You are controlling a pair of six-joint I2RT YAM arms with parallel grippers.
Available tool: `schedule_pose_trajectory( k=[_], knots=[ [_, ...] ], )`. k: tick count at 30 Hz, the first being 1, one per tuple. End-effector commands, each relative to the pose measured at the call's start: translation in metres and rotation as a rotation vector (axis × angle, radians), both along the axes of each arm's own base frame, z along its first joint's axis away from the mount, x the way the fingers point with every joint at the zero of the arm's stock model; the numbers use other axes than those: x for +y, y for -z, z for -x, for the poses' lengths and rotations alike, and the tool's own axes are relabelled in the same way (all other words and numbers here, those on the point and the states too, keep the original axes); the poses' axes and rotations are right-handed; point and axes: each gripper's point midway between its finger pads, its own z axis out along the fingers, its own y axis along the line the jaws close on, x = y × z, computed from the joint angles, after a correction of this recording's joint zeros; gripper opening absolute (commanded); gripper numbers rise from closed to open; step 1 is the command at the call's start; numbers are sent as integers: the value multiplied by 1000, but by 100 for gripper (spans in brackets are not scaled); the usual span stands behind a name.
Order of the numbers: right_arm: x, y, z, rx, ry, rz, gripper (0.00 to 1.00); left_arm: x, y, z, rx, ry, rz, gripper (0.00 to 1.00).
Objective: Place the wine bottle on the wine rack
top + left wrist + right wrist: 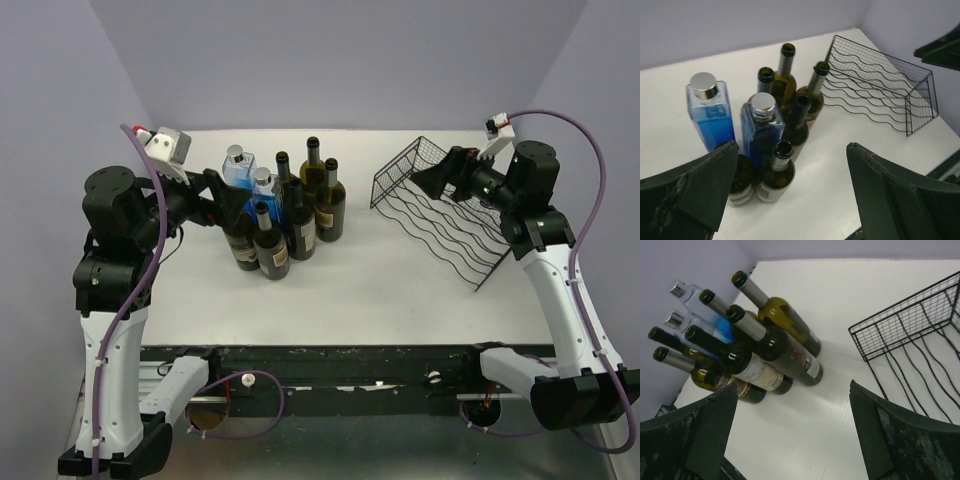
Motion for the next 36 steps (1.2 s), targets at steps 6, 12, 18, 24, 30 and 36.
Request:
schedule_pose_trajectory(
  k=[6,12,18,24,30,36],
  knots=[
    [31,8,20,4,-189,-88,98,-41,56,13,21,219,-107,96],
    [28,10,17,6,-160,-91,98,-42,96,-11,131,131,-166,82],
    [23,15,15,13,-118,-92,98,-36,121,-27,184,39,-180,72],
    [19,18,14,15,-84,-88,98,-36,133,-40,171,-12,-151,70],
    [16,18,12,18,-59,-91,98,-42,138,-53,146,-30,-122,61],
    [14,21,12,23,-36,-93,98,-44,145,-62,150,-52,-126,54]
  ],
)
